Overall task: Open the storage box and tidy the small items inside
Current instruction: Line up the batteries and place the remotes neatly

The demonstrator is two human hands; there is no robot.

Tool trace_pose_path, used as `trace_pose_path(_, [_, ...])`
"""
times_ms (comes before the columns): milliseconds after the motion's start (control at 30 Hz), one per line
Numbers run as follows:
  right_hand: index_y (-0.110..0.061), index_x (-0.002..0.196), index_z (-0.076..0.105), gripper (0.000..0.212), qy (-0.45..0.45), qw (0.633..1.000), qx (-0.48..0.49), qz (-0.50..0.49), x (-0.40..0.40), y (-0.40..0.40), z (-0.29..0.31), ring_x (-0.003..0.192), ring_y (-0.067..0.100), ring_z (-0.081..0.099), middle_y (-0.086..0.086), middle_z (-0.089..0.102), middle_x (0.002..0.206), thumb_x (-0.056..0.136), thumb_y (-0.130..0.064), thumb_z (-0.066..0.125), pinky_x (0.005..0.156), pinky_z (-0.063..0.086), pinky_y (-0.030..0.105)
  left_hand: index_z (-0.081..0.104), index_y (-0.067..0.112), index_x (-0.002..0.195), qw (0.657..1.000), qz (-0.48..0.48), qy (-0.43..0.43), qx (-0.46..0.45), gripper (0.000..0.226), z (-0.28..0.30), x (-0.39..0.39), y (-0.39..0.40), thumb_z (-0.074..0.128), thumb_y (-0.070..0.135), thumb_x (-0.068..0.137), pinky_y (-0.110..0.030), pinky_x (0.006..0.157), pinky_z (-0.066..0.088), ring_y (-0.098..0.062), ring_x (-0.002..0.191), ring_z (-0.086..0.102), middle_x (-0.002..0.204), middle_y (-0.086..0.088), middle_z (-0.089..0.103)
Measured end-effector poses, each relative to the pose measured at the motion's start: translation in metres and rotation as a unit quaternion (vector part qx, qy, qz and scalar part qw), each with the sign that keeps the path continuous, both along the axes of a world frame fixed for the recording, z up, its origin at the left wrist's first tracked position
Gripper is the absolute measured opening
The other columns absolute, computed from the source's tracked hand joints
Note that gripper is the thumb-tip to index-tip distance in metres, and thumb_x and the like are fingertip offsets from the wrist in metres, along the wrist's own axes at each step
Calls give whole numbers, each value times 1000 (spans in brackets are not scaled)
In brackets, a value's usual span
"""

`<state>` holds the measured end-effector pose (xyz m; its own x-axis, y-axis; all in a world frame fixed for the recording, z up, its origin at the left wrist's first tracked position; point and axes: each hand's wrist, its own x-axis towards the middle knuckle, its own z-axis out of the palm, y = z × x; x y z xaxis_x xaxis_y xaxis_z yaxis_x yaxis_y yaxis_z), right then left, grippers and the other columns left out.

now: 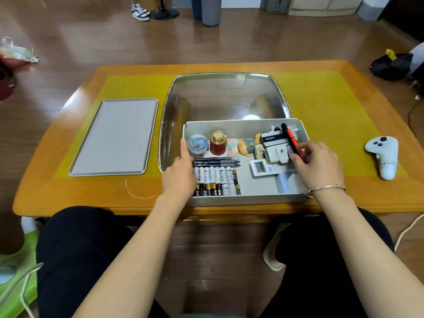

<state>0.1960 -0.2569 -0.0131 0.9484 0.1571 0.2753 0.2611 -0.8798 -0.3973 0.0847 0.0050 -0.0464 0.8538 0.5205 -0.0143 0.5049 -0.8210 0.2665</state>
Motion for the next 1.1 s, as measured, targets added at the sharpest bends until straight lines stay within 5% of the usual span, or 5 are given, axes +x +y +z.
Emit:
trace_pose_path(533, [-15, 98, 64, 21, 16, 1000, -6, 5, -4, 12, 1, 85, 28, 56, 7, 59, 95, 81, -27, 68, 65, 34, 28, -7, 21, 152, 999, 37, -2, 0, 93, -5, -15, 16, 62, 14, 89, -32, 56, 42, -18, 73, 50, 109, -11, 60])
trace_pose_path(700, [-15, 103, 62, 31, 61, 996, -55, -21, -2, 8, 2, 93, 31, 58, 9, 60, 104, 82, -37, 67, 65, 37, 30, 4, 18, 151, 996, 59, -69, 26, 89, 6, -15, 5, 64, 17, 85, -50, 102, 36, -32, 133, 33, 151, -13, 29])
trace_pose_path(800, [-17, 104, 61, 37, 67, 995, -68, -21, -7, 9, -2, 90, 30, 59, 7, 59, 102, 81, -46, 66, 64, 37, 30, 20, 19, 148, 988, -59, -128, 65, 74, 13, -3, -11, 61, 29, 87, -47, 106, 29, -29, 136, 27, 150, -8, 29])
trace_pose_path(933, [-19, 108, 60, 41, 72, 995, -66, -27, -10, 10, -5, 88, 28, 58, 6, 57, 103, 81, -50, 64, 63, 37, 29, 43, 23, 135, 960, -276, 14, 34, 58, 7, 25, -43, 56, 54, 87, -41, 102, 27, -25, 126, 31, 139, -4, 40])
trace_pose_path(1100, [-20, 106, 59, 38, 71, 995, -69, -33, -10, 11, -5, 87, 26, 58, 4, 58, 102, 81, -49, 65, 64, 38, 29, 55, 21, 113, 941, -318, 105, 43, 58, -9, 42, -59, 61, 65, 76, -42, 99, 28, -30, 121, 32, 121, -7, 46])
